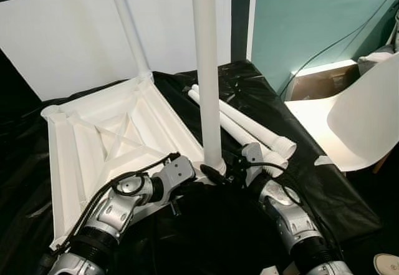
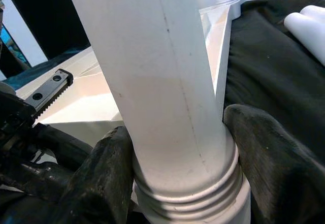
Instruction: Building children table
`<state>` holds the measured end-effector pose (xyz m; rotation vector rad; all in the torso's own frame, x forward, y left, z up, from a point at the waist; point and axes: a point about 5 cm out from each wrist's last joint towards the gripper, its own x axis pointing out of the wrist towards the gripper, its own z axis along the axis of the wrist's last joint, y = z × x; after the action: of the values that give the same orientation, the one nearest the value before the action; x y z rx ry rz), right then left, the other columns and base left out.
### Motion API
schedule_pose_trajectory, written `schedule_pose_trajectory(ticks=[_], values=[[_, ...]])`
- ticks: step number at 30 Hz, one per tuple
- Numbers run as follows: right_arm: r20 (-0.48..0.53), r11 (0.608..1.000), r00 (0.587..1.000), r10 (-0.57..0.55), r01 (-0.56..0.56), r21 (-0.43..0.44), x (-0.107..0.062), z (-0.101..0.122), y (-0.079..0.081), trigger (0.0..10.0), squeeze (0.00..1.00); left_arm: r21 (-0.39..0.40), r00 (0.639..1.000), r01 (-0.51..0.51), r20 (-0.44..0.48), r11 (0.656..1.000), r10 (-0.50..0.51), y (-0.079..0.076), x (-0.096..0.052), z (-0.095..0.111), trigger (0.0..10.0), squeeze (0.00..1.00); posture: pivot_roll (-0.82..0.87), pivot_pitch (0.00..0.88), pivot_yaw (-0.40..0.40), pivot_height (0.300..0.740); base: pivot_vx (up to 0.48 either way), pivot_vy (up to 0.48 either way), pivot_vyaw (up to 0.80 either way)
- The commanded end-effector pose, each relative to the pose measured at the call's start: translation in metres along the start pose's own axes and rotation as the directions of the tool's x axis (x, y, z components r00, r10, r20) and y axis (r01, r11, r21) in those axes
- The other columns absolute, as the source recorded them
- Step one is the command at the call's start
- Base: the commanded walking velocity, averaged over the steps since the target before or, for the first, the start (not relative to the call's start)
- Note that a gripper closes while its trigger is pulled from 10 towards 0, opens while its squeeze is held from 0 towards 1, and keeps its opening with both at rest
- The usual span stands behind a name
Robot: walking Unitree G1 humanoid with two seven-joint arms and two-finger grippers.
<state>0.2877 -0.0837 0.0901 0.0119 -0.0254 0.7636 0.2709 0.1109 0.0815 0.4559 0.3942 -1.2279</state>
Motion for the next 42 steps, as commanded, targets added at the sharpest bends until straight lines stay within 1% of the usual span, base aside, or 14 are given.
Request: schedule_pose_trajectory(ticks=[1,7,8,12,17,18,23,24,25,31,32,33,34,42], values=[[0.019,1.000,1.000,-0.002,0.002,-0.001,0.013,0.011,0.003,9.9,0.00,-0.122,0.970,0.211,-0.097,0.970,-0.223,-0.045,0.024,-0.036,10.0,0.00,0.08,0.000,0.052,0.740,0.000,0.000,0.00],[-0.052,0.989,0.989,0.135,-0.138,-0.061,0.005,0.008,-0.004,10.0,0.00,-0.124,0.971,0.208,-0.095,0.970,-0.221,-0.045,0.024,-0.036,10.0,0.00,0.07,0.000,0.055,0.740,0.000,0.000,0.00],[-0.072,0.981,0.983,0.166,-0.172,-0.086,0.002,0.009,-0.009,10.0,0.42,-0.124,0.970,0.210,-0.096,0.970,-0.222,-0.045,0.024,-0.036,10.0,0.00,0.07,0.000,0.055,0.740,0.000,0.000,0.00],[-0.145,0.950,0.958,0.249,-0.271,-0.157,-0.002,0.014,-0.028,10.0,0.00,-0.119,0.969,0.214,-0.097,0.970,-0.226,-0.044,0.025,-0.036,10.0,0.00,0.06,0.000,0.058,0.740,0.000,0.000,0.00],[-0.193,0.926,0.941,0.277,-0.315,-0.208,0.001,0.025,-0.046,10.0,0.00,-0.114,0.970,0.214,-0.094,0.970,-0.225,-0.043,0.026,-0.034,10.0,0.00,0.06,0.000,0.052,0.740,0.000,0.000,0.00],[-0.199,0.925,0.940,0.277,-0.317,-0.209,0.002,0.026,-0.049,10.0,1.00,-0.115,0.970,0.212,-0.093,0.970,-0.223,-0.043,0.026,-0.034,10.0,0.00,0.07,0.000,0.047,0.740,0.000,0.000,0.00],[-0.203,0.920,0.932,0.299,-0.338,-0.196,0.004,0.029,-0.050,10.0,1.00,-0.119,0.972,0.206,-0.090,0.971,-0.217,-0.043,0.026,-0.034,10.0,0.00,0.08,0.000,0.042,0.740,0.000,0.000,0.00],[-0.208,0.915,0.927,0.313,-0.353,-0.195,0.005,0.030,-0.050,10.0,0.28,-0.121,0.973,0.203,-0.089,0.972,-0.214,-0.043,0.025,-0.034,10.0,0.00,0.08,0.000,0.040,0.740,0.000,0.000,0.00],[-0.227,0.903,0.913,0.339,-0.383,-0.193,0.005,0.030,-0.049,10.0,0.00,-0.125,0.973,0.199,-0.089,0.972,-0.211,-0.043,0.025,-0.035,10.0,0.00,0.08,0.000,0.040,0.740,0.000,0.000,0.00],[-0.278,0.873,0.874,0.399,-0.455,-0.177,0.002,0.025,-0.049,9.6,0.00,-0.131,0.975,0.194,-0.089,0.972,-0.206,-0.044,0.023,-0.036,10.0,0.00,0.10,0.000,0.035,0.740,0.000,0.000,0.00],[-0.290,0.867,0.863,0.414,-0.471,-0.164,0.000,0.023,-0.049,3.7,0.00,-0.131,0.975,0.193,-0.088,0.972,-0.205,-0.044,0.023,-0.036,10.0,0.00,0.10,0.000,0.035,0.740,0.000,0.000,0.00],[-0.290,0.867,0.863,0.414,-0.471,-0.164,0.000,0.023,-0.049,3.7,0.00,-0.131,0.975,0.193,-0.088,0.972,-0.205,-0.044,0.023,-0.036,10.0,0.00,0.10,0.000,0.035,0.740,0.000,0.000,0.00],[-0.316,0.858,0.844,0.434,-0.494,-0.140,-0.003,0.020,-0.052,0.0,0.00,-0.131,0.975,0.193,-0.089,0.972,-0.206,-0.044,0.023,-0.036,10.0,0.00,0.10,0.000,0.037,0.740,0.000,0.000,0.00],[-0.307,0.871,0.853,0.422,-0.476,-0.124,-0.008,0.021,-0.057,0.0,0.00,-0.127,0.973,0.199,-0.093,0.972,-0.212,-0.044,0.022,-0.036,10.0,0.00,0.09,0.000,0.044,0.740,0.000,0.000,0.00]])
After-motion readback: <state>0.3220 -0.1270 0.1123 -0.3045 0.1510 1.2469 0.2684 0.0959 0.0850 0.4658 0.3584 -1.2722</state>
